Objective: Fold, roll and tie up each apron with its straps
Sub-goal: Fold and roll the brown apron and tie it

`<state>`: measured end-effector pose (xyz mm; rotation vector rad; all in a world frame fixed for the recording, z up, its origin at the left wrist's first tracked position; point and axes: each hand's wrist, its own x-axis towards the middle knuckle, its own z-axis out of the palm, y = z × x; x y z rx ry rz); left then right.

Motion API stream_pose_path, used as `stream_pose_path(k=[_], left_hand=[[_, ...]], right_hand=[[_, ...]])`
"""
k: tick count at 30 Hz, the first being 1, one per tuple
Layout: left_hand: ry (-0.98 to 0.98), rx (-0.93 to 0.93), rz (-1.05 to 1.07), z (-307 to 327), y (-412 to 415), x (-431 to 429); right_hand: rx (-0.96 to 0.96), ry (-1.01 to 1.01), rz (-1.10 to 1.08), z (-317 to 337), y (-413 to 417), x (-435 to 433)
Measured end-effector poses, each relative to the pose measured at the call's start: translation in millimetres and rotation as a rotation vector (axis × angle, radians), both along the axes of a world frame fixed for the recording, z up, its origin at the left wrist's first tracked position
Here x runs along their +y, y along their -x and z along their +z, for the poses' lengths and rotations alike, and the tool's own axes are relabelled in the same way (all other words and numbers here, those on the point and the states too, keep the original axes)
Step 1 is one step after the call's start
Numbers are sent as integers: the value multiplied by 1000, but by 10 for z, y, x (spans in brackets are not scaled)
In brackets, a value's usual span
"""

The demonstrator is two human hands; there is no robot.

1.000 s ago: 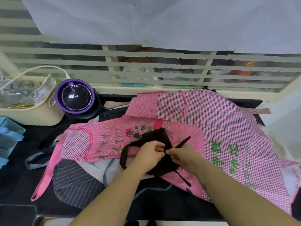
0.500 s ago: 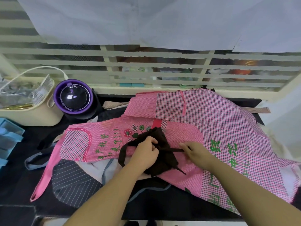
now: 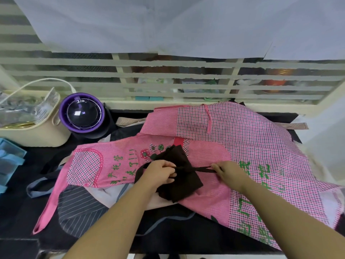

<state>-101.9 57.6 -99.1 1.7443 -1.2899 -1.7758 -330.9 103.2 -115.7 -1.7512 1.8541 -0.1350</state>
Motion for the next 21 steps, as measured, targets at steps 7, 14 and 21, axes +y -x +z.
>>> stream_pose_path(k=[7,14,21], left_hand=[[934,-761,-668,-101,-157,36],[1151,-822,-752,-160,-317,-6],[923,-665,-380,-229,-627,42]], right_hand=[[68,12,7,-57,86,-17],[131,30,22,-2,150,-38],[-195,60,-218,255,-143,-100]])
